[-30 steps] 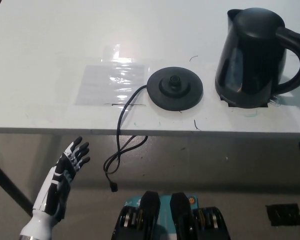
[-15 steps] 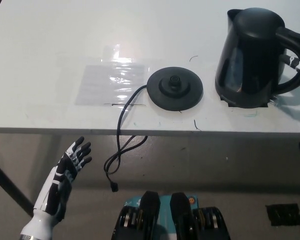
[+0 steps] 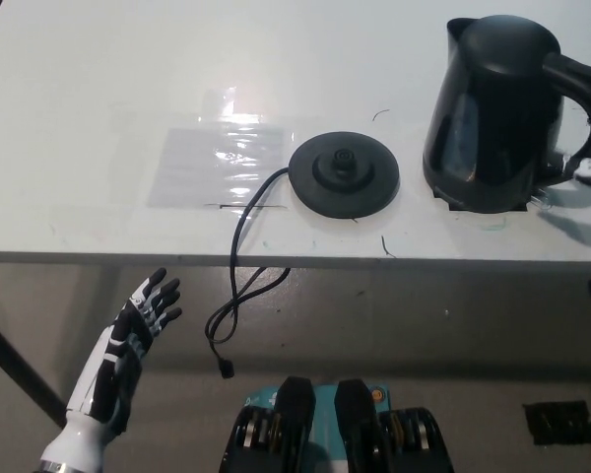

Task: A kettle and its base are kept separately on the desk infront of the robot and the robot uses its right hand to lift the kettle by its handle and places it on its base to align it correctly.

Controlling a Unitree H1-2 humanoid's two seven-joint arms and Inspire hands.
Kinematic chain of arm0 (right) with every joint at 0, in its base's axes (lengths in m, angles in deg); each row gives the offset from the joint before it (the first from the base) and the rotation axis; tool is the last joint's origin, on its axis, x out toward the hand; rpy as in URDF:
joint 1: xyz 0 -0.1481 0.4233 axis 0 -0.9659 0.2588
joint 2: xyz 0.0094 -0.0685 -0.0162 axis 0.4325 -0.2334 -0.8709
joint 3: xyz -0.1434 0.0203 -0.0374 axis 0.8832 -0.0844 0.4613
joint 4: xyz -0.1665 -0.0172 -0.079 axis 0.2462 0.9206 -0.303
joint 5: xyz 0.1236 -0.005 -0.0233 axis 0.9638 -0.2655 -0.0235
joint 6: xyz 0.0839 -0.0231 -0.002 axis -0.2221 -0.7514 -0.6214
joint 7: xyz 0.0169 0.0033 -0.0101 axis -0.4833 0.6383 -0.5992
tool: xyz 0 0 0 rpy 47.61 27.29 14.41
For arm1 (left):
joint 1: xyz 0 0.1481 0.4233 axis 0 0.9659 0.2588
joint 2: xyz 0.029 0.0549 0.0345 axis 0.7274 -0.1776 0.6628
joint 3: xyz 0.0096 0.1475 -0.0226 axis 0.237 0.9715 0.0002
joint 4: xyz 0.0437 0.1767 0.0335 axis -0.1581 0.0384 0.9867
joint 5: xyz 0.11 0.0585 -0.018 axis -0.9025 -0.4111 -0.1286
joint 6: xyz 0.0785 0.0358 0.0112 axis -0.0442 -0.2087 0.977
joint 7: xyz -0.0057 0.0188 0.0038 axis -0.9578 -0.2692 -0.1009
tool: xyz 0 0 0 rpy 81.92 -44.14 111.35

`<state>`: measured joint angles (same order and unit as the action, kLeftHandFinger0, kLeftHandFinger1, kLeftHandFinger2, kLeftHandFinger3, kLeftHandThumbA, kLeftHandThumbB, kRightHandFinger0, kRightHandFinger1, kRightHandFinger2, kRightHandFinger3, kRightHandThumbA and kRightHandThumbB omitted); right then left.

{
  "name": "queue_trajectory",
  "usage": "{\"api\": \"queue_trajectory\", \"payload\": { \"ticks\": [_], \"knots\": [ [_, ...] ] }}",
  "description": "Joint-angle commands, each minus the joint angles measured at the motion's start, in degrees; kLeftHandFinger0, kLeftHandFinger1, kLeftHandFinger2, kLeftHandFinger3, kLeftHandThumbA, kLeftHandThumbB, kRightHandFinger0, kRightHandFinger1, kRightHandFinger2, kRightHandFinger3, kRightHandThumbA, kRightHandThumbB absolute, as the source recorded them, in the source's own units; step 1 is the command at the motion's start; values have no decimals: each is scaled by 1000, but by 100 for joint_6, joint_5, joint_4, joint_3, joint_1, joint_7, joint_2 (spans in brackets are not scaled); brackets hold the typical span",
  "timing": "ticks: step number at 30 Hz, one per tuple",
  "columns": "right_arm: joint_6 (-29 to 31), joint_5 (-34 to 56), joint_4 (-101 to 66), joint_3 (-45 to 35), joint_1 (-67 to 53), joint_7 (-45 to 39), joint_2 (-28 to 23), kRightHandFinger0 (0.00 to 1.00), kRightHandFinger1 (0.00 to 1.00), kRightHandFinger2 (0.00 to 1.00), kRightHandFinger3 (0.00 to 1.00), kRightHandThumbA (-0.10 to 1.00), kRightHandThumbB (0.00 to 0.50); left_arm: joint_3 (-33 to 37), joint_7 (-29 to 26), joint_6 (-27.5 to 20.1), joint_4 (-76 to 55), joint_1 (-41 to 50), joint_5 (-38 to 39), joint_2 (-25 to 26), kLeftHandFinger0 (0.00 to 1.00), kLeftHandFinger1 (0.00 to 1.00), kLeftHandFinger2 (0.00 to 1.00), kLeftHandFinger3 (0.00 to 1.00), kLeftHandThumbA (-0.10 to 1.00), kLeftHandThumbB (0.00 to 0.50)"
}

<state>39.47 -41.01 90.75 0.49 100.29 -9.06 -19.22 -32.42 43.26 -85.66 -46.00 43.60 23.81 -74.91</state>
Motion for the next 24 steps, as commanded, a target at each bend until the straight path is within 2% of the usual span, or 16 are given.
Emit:
{"api": "queue_trajectory", "payload": {
  "ticks": [1,4,5,9,10,13,16,24],
  "knots": [
    [414,23,351,-61,339,-245,-145,1000,1000,1000,1000,1000,332,-19,118,-182,-86,-97,96,67,1000,1000,1000,1000,1000,0],
    [415,69,453,-84,402,-305,-146,1000,1000,1000,1000,977,340,-17,126,-261,-26,-104,90,61,1000,1000,1000,1000,1000,0],
    [386,60,464,-82,417,-299,-145,1000,1000,1000,1000,967,369,-14,123,-259,-31,-107,87,59,1000,1000,1000,1000,1000,6],
    [413,-1,456,-63,440,-274,-142,1000,1000,1000,1000,965,354,-4,121,-213,-62,-109,69,72,1000,1000,1000,1000,1000,8],
    [419,10,428,-63,448,-290,-133,1000,1000,1000,1000,966,392,-7,122,-222,-59,-115,76,71,1000,1000,1000,1000,1000,2],
    [397,65,305,-90,474,-294,-81,1000,1000,1000,1000,975,410,-1,139,-257,-48,-130,51,100,1000,1000,1000,1000,1000,0],
    [310,51,60,-94,449,-230,-44,1000,1000,1000,1000,986,414,-2,135,-234,-57,-128,83,80,1000,1000,1000,1000,1000,26],
    [298,13,-70,-85,531,-198,-42,1000,1000,1000,1000,1000,407,0,143,-264,-48,-152,59,103,1000,1000,1000,1000,1000,29]
  ]
}}
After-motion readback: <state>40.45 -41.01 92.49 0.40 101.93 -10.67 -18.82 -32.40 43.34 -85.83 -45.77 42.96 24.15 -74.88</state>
